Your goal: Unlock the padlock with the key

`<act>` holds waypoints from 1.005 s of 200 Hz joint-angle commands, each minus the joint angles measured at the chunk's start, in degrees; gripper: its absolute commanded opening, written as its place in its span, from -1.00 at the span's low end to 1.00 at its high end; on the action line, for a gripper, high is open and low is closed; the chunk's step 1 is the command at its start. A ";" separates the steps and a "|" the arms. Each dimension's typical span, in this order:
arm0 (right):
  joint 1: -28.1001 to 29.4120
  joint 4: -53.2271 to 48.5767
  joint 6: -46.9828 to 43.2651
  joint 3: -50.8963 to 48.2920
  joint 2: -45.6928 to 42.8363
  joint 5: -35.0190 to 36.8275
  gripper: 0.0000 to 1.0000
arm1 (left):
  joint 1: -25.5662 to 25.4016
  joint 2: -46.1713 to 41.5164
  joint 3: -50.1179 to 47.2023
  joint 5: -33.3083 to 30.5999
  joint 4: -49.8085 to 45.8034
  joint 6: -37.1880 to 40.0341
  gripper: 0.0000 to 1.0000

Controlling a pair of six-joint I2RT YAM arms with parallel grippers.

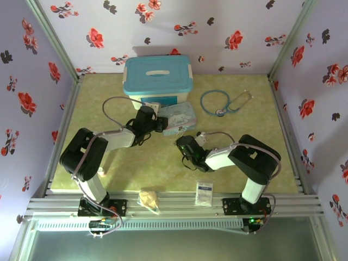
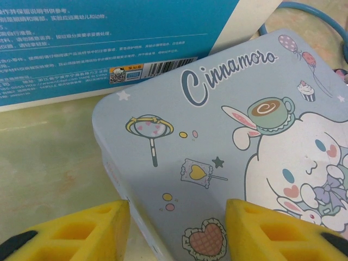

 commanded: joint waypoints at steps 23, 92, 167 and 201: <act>-2.79 -2.08 -2.19 -2.64 -4.74 3.35 -0.63 | 1.22 3.28 -2.79 -2.10 -8.21 1.97 -0.04; -6.60 12.85 -2.67 -5.62 -0.15 -1.13 -0.62 | 1.21 3.68 -2.63 -2.57 -8.37 2.23 -0.05; -5.20 -27.30 -25.69 5.87 -8.20 -1.87 -0.11 | 1.07 1.11 -1.01 -0.86 -10.41 0.54 0.04; -4.88 -36.60 -43.63 10.74 -7.08 -6.02 -0.07 | 1.21 -1.57 1.97 1.48 -13.05 -0.41 0.20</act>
